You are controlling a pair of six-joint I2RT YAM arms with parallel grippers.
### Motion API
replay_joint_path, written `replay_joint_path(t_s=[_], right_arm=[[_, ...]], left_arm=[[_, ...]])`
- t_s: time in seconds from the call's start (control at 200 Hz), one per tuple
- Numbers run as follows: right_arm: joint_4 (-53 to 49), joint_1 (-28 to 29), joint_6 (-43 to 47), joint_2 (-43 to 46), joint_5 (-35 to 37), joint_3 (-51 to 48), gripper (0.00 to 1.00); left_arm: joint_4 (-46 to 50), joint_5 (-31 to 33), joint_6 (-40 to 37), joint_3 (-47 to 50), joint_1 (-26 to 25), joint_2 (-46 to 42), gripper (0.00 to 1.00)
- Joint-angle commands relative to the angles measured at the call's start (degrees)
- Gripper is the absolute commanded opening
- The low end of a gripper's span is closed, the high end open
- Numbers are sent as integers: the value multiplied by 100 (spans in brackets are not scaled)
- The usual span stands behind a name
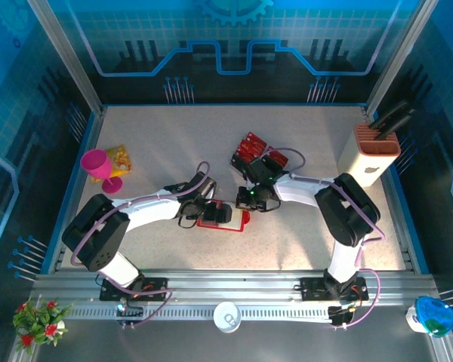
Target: Put the credit cards into the card holder
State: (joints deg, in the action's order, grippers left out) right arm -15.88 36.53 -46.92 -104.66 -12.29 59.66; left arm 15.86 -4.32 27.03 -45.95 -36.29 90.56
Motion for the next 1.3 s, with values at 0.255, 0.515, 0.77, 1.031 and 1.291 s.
replay_joint_path(t_s=[0.255,0.515,0.77,1.031,1.291], right_arm=[[-251,293,60,-522,-138,512,0],[-61,226,-149,-394,-250,390,0],[-129,187,-315,-34,-130,339,16],[-46,240,-745,402,76,-49,38],[241,246,-1006,258,-60,-216,39]], left_arm=[[486,313,51,292,11,350,99],[695,415,-65,175,0,650,93],[834,367,-75,28,-1,898,83],[732,282,60,123,-1,796,80],[667,256,76,160,-1,731,79]])
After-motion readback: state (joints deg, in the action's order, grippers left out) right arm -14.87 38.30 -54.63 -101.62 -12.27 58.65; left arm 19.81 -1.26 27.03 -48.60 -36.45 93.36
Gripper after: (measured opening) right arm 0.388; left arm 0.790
